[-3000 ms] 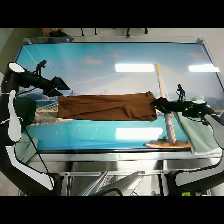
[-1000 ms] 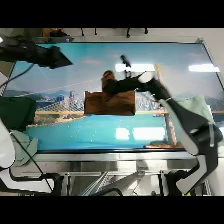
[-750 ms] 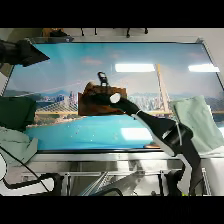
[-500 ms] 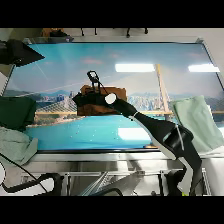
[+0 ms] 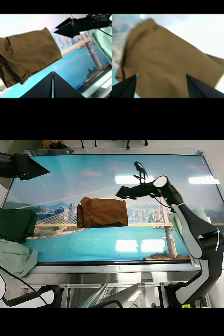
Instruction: Fold the shirts.
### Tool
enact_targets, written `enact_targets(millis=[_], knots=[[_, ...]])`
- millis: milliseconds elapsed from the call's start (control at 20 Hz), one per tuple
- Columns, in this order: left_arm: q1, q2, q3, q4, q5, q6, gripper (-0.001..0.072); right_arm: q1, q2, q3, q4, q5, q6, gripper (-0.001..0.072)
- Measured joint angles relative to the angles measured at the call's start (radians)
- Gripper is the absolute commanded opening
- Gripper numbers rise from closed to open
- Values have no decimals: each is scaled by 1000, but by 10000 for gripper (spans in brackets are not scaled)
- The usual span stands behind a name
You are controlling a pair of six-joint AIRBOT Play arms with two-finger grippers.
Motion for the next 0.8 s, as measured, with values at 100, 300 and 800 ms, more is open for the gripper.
enact_targets(millis=[100,300,800], knots=[[-1,0,0,0,-2,0,14,-61,-42,0,-21,72,28,699],[-1,0,0,3,-3,0,14,-86,-132,0,-32,139,52,698],[-2,0,0,8,-2,0,14,-12,-202,53,156,217,-27,25]])
